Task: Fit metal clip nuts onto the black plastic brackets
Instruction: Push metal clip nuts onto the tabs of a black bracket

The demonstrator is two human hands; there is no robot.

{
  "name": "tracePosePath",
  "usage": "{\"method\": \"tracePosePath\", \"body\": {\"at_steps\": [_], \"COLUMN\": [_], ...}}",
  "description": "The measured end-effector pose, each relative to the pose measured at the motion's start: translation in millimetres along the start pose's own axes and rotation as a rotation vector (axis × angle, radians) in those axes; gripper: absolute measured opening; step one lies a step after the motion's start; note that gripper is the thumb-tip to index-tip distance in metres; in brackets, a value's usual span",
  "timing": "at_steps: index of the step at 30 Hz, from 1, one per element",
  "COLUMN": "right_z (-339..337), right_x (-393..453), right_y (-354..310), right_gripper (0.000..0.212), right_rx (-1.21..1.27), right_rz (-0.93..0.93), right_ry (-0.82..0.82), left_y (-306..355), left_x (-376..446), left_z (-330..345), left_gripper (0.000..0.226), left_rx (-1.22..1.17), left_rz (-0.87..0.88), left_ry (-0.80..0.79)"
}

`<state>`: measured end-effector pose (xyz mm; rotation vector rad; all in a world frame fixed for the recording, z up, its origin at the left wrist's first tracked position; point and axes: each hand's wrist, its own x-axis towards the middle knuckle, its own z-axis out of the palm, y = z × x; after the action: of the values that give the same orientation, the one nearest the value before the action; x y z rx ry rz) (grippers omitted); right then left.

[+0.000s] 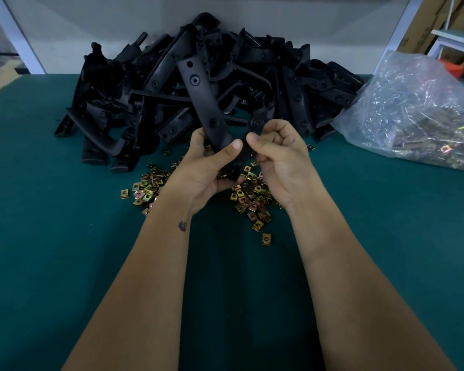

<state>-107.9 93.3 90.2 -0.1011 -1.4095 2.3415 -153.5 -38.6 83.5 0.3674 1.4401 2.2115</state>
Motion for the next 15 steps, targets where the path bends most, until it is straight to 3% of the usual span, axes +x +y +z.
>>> {"method": "tracePosePath", "body": {"at_steps": [4,9,15], "right_z": [0.9,11.4,1.9], "right_x": [-0.2,-0.1,0.9], "right_y": [-1.9,9.2,3.0], "right_gripper": [0.028,0.030,0.028], "right_rx": [-0.052,0.147,0.067], "right_rz": [-0.009,-0.048,0.025], "right_ry": [0.006,0.159,0.047], "left_y": [1.4,-3.4,0.5], "left_x": [-0.2,1.7,0.1], "left_z": [-1.9,10.1,2.8], "left_gripper": [0.033,0.035,0.034], "left_rx": [-0.005,-0.074,-0.013], "left_rz": [-0.025,0.014,-0.028], "left_ry": [-0.004,0.061,0.009]}}
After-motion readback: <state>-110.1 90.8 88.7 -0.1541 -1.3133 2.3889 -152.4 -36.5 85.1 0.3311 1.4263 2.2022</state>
